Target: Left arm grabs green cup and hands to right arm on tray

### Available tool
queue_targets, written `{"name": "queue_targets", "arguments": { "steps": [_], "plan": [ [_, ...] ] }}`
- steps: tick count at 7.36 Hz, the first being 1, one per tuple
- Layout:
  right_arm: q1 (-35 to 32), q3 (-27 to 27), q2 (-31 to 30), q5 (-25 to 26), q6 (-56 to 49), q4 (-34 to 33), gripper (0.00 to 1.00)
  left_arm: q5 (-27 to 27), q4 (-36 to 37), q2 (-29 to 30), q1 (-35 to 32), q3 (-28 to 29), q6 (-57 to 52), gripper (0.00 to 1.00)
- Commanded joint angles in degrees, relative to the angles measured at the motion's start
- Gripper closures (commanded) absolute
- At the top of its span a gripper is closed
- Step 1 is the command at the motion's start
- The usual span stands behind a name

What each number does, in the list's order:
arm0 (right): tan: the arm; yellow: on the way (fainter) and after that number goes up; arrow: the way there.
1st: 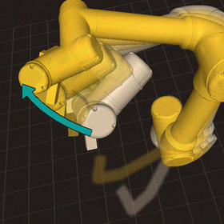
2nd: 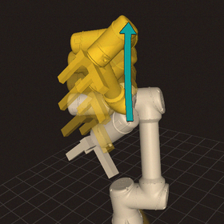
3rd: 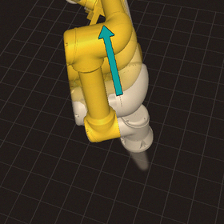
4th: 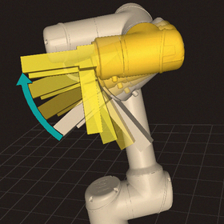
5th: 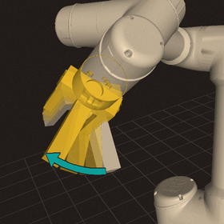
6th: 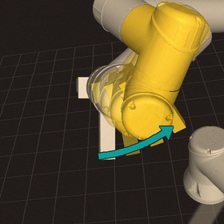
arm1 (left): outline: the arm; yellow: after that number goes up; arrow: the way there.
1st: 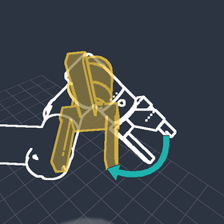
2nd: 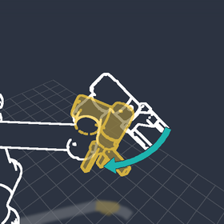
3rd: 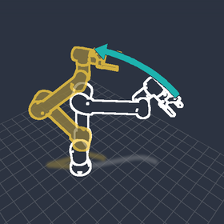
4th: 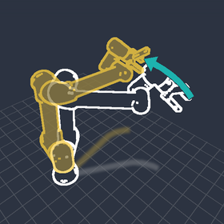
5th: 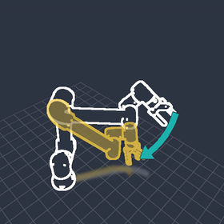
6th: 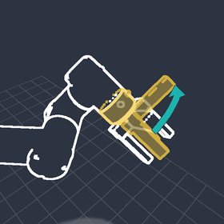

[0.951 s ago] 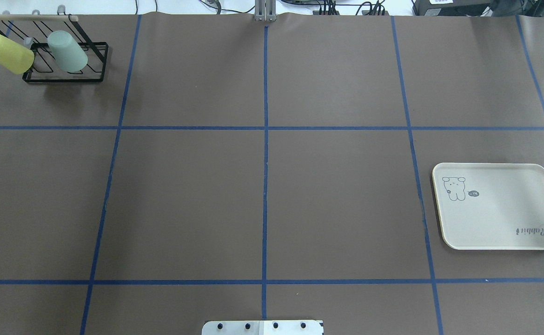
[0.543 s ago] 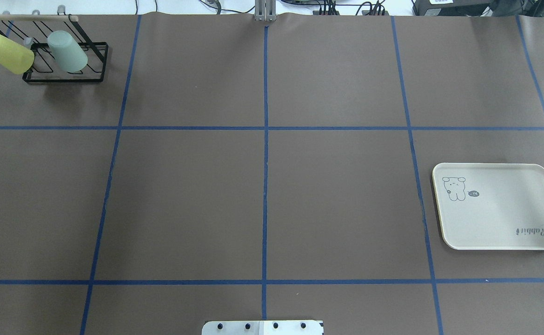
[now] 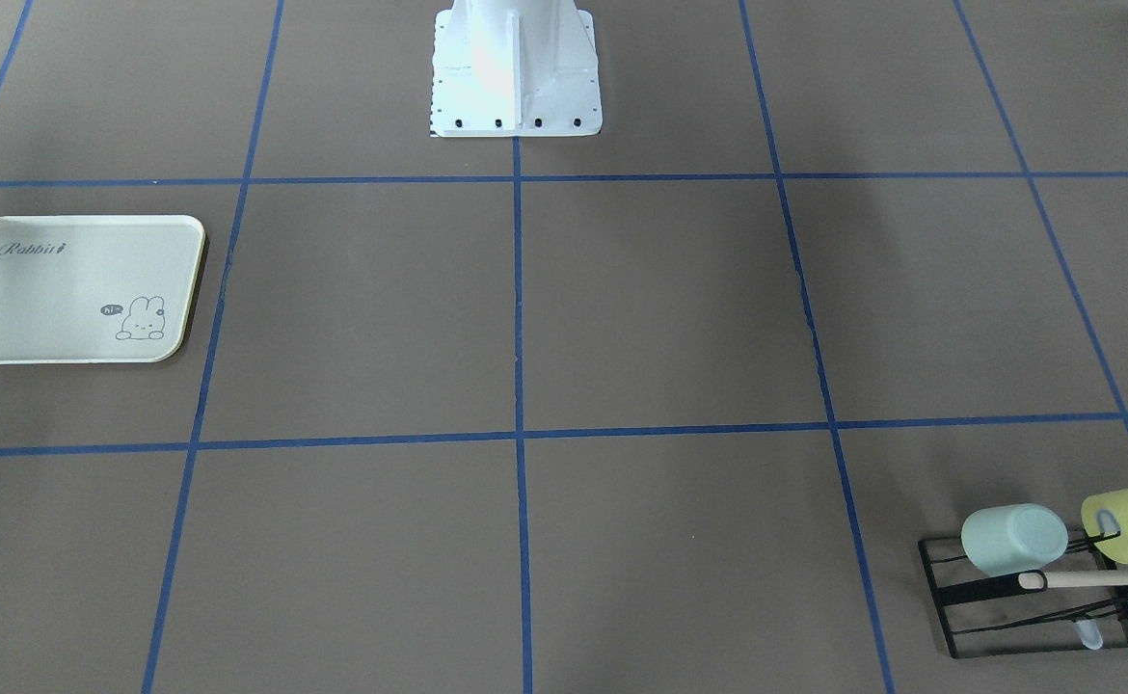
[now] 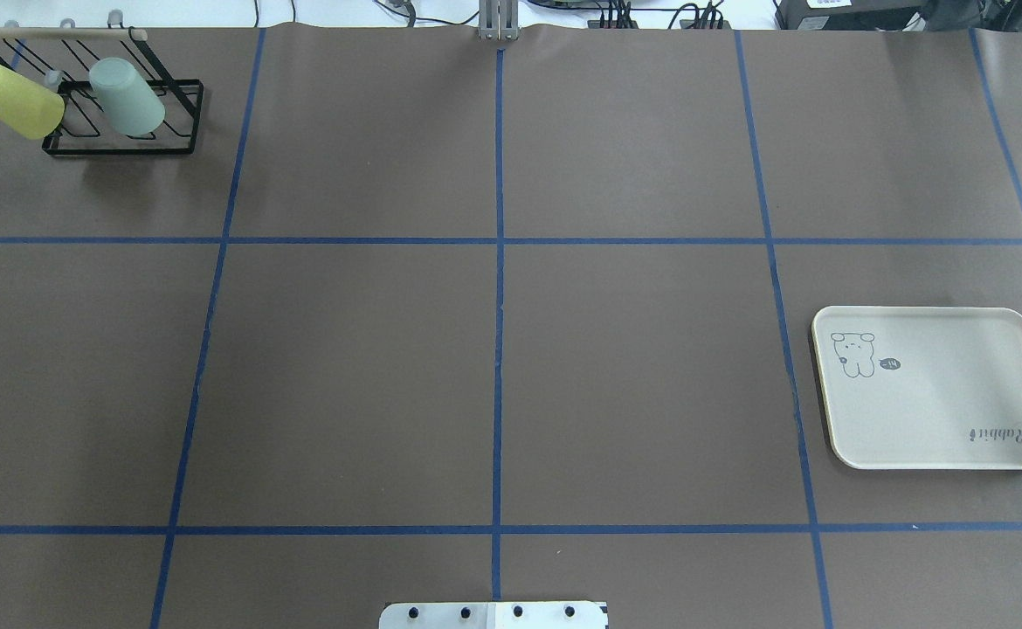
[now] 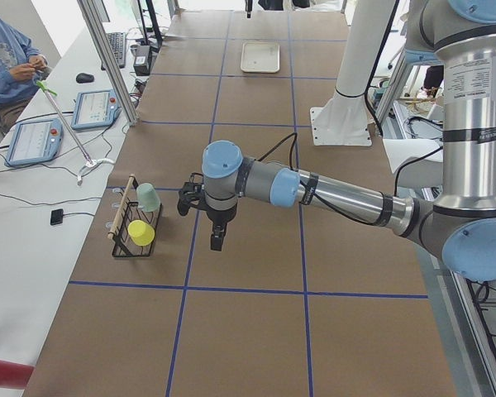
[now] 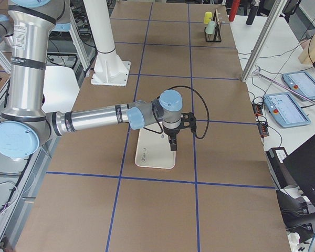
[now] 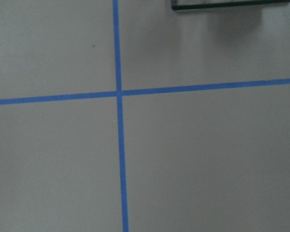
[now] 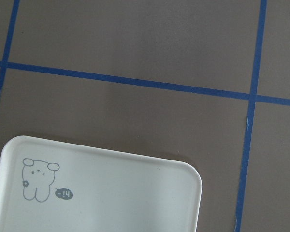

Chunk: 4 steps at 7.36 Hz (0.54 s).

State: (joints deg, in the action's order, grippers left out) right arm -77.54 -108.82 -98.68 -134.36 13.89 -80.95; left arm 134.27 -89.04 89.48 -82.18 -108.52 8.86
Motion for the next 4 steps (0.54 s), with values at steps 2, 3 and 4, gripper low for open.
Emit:
{"name": "queue_targets", "arguments": {
  "steps": [2,3,4],
  "plan": [
    [2.12,0.01,0.06,0.23,-0.26,0.09,0.0,-8.88,0.01,11.56,9.44,1.2,17.27,0.0],
    [2.83,-0.07,0.33,0.58,-0.09,0.09,0.0,-15.2,0.62,14.47,14.71,2.77,19.15,0.0],
    [2.83,0.01,0.59,0.67,0.0,0.09,0.0,-16.31,0.45,18.15,15.37,6.53,21.0,0.0]
  ]
}}
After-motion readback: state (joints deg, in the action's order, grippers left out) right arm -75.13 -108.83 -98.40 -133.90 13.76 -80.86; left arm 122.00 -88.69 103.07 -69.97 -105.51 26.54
